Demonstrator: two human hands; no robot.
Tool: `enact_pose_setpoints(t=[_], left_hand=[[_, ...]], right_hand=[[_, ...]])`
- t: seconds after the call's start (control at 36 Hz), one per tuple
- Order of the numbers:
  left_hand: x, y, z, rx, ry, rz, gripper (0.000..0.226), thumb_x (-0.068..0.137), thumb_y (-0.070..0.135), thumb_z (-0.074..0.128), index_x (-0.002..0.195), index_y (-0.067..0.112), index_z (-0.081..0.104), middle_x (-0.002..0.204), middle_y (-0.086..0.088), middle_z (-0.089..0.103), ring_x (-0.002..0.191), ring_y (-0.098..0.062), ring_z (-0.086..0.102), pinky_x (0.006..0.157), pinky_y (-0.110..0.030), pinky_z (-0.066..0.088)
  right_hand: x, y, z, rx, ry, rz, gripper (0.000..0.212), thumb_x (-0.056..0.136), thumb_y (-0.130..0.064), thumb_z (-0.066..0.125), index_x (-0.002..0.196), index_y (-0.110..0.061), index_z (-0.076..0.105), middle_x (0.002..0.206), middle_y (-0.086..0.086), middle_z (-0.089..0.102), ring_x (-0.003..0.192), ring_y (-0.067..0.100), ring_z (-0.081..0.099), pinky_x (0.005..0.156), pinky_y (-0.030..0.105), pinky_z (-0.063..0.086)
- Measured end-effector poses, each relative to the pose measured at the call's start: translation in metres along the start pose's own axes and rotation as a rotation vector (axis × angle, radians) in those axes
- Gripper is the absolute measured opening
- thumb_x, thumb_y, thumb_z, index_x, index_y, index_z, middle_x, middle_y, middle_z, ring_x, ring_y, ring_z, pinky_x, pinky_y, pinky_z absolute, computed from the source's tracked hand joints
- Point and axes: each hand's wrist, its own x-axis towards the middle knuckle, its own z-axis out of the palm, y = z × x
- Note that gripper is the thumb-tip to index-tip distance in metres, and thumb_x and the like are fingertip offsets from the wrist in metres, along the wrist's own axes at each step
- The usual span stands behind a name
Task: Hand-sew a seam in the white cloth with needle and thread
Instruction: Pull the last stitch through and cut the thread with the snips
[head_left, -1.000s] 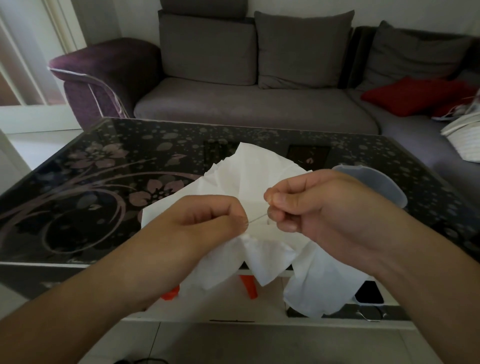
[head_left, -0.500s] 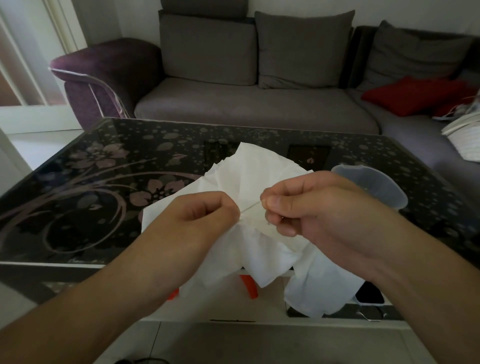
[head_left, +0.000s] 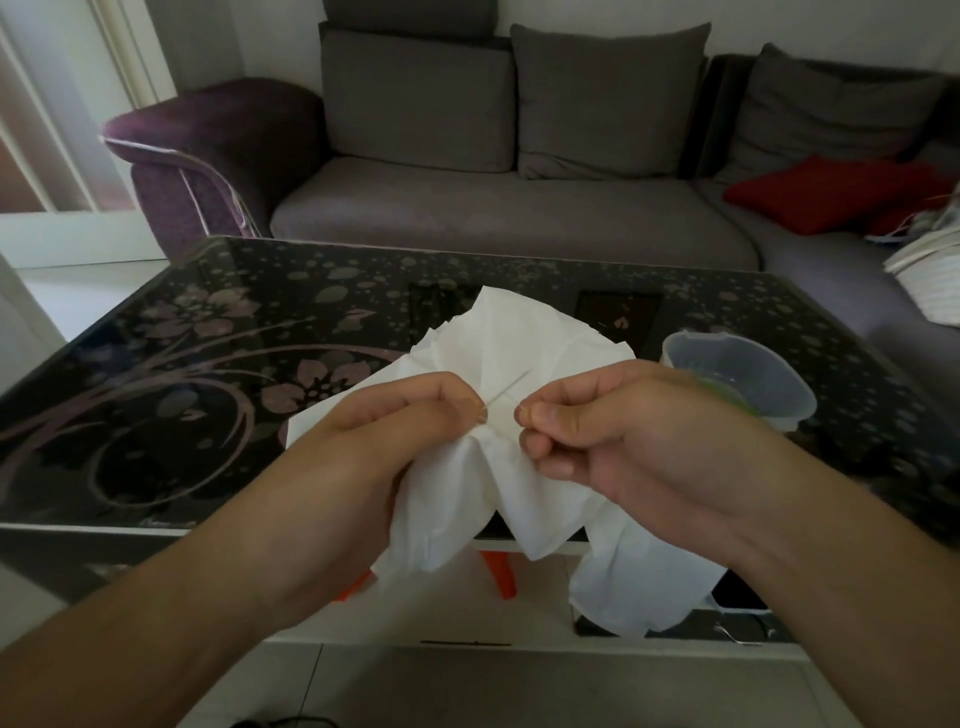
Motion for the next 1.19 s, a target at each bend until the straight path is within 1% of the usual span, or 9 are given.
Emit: enact_pose_setpoints(t=[0.14, 0.33, 0.44, 0.53, 0.58, 0.67, 0.75, 0.89, 1.19], left_hand=[[0.000, 0.000, 0.007, 0.121, 0.180, 0.002, 0.034, 0.092, 0.050, 0.067, 0.105, 0.020, 0.076, 0.121, -0.013, 0.071, 0.119, -0.039, 0.064, 0.110, -0.066, 0.045], [-0.001, 0.006, 0.014, 0.339, 0.162, 0.036, 0.034, 0.100, 0.041, 0.061, 0.085, 0.011, 0.069, 0.093, -0.028, 0.055, 0.078, -0.040, 0.056, 0.067, -0.053, 0.052], [-0.003, 0.007, 0.007, 0.320, 0.031, -0.010, 0.037, 0.091, 0.049, 0.062, 0.089, 0.013, 0.070, 0.095, -0.029, 0.054, 0.083, -0.059, 0.054, 0.065, -0.054, 0.045], [-0.003, 0.007, 0.003, 0.237, -0.016, 0.006, 0.029, 0.088, 0.042, 0.062, 0.083, 0.015, 0.070, 0.087, -0.019, 0.058, 0.075, -0.045, 0.052, 0.064, -0.050, 0.043], [-0.003, 0.005, 0.001, 0.179, -0.035, 0.006, 0.026, 0.089, 0.039, 0.063, 0.084, 0.014, 0.068, 0.089, -0.012, 0.059, 0.080, -0.034, 0.053, 0.067, -0.049, 0.040], [-0.002, 0.001, -0.004, 0.095, -0.023, -0.026, 0.036, 0.085, 0.049, 0.068, 0.096, 0.015, 0.069, 0.109, -0.027, 0.058, 0.096, -0.050, 0.051, 0.078, -0.054, 0.032], [-0.001, -0.001, -0.004, 0.050, 0.014, -0.021, 0.035, 0.085, 0.048, 0.068, 0.097, 0.016, 0.068, 0.108, -0.023, 0.058, 0.098, -0.048, 0.049, 0.079, -0.056, 0.033], [0.000, -0.001, -0.003, 0.040, 0.038, 0.013, 0.039, 0.088, 0.041, 0.063, 0.110, 0.010, 0.071, 0.129, -0.018, 0.066, 0.126, -0.045, 0.058, 0.113, -0.066, 0.042], [-0.001, 0.004, 0.004, 0.179, 0.057, 0.055, 0.039, 0.089, 0.049, 0.062, 0.108, 0.017, 0.074, 0.124, -0.014, 0.068, 0.122, -0.044, 0.060, 0.110, -0.072, 0.041]], right_hand=[[-0.001, 0.000, 0.002, -0.064, 0.039, -0.048, 0.015, 0.092, 0.001, 0.065, 0.086, 0.005, 0.078, 0.079, 0.014, 0.070, 0.081, 0.027, 0.058, 0.067, 0.020, 0.051], [0.000, 0.000, -0.001, -0.152, 0.174, -0.081, 0.010, 0.091, -0.006, 0.071, 0.089, -0.002, 0.079, 0.076, 0.009, 0.073, 0.073, 0.023, 0.060, 0.065, 0.019, 0.051], [0.000, -0.002, -0.004, -0.140, 0.171, -0.059, 0.012, 0.093, -0.002, 0.067, 0.090, 0.001, 0.078, 0.076, 0.009, 0.072, 0.075, 0.024, 0.060, 0.066, 0.020, 0.051], [0.000, -0.002, -0.004, -0.057, 0.116, -0.018, 0.014, 0.093, 0.004, 0.062, 0.089, 0.005, 0.076, 0.075, 0.010, 0.068, 0.074, 0.021, 0.061, 0.065, 0.020, 0.052], [0.000, -0.003, -0.004, 0.041, 0.058, 0.013, 0.014, 0.092, 0.005, 0.060, 0.089, 0.007, 0.074, 0.077, 0.010, 0.066, 0.073, 0.017, 0.062, 0.064, 0.021, 0.052], [-0.001, -0.004, -0.005, 0.131, -0.033, 0.049, 0.013, 0.091, 0.004, 0.058, 0.091, 0.007, 0.071, 0.079, 0.010, 0.062, 0.073, 0.015, 0.061, 0.065, 0.022, 0.052], [0.000, -0.001, -0.003, 0.088, -0.055, 0.049, 0.013, 0.090, 0.000, 0.062, 0.087, 0.003, 0.074, 0.081, 0.012, 0.067, 0.078, 0.018, 0.063, 0.069, 0.023, 0.054], [-0.003, 0.000, 0.003, 0.014, -0.008, -0.001, 0.012, 0.091, 0.002, 0.066, 0.095, 0.000, 0.077, 0.090, 0.015, 0.076, 0.082, 0.019, 0.074, 0.072, 0.026, 0.059], [-0.008, -0.005, 0.008, 0.055, 0.038, -0.046, 0.013, 0.093, -0.015, 0.068, 0.099, -0.010, 0.078, 0.100, 0.005, 0.076, 0.079, 0.021, 0.073, 0.049, 0.026, 0.049]])
